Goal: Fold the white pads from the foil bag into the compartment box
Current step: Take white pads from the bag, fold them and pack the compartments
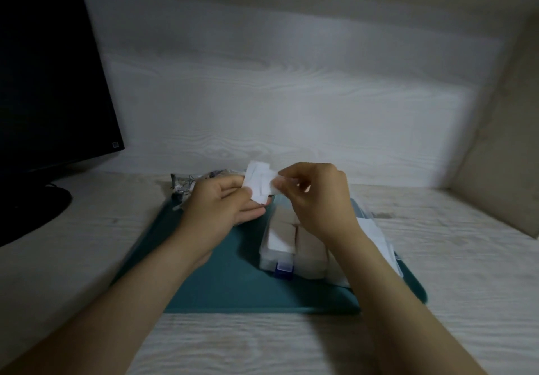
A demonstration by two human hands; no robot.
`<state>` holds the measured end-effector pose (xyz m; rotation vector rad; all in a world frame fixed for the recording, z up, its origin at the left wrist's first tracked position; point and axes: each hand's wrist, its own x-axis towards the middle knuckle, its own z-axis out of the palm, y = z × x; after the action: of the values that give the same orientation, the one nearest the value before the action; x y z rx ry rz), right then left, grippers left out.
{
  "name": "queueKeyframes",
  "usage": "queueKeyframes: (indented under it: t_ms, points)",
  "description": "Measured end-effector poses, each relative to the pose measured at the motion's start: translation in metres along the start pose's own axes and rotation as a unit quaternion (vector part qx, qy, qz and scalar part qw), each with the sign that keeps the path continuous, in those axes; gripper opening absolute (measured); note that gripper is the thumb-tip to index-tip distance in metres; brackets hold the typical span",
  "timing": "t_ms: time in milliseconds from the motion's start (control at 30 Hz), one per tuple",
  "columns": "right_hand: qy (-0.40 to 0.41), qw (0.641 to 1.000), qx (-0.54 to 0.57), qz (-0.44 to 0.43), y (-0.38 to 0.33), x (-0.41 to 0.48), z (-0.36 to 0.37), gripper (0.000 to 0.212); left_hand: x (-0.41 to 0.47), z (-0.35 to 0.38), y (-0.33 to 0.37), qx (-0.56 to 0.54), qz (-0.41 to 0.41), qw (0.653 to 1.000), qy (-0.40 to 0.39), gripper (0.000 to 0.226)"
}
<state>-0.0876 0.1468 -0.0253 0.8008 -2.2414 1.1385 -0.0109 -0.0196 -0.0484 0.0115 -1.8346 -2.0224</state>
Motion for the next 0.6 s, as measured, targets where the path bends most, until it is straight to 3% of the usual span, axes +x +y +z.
queueKeyframes:
  t_ms: [100,167,233,300,433,600]
  points:
    - [0.044,0.995,0.058,0.070,0.001,0.001,-0.002,0.008,0.002,-0.003,-0.004,-0.027,-0.017,0.999,-0.008,0.024]
    - [0.047,0.972,0.172,0.150,-0.004,0.000,-0.006,0.009,0.004,-0.004,-0.007,-0.037,-0.023,0.999,-0.009,0.023]
    - [-0.001,0.924,0.311,0.224,-0.014,-0.004,-0.012,0.009,0.005,-0.004,-0.008,-0.048,-0.027,0.998,-0.012,0.023]
    - [-0.053,0.897,0.357,0.257,-0.021,-0.007,-0.015,0.005,0.005,-0.003,-0.008,-0.057,-0.029,0.998,-0.018,0.023]
    - [-0.050,0.917,0.293,0.266,-0.023,-0.008,-0.008,0.001,0.004,-0.002,-0.006,-0.071,-0.037,0.996,-0.028,0.025]
    - [-0.025,0.973,0.143,0.178,-0.020,-0.011,-0.007,0.011,0.003,-0.001,-0.002,-0.104,-0.057,0.992,-0.047,0.027]
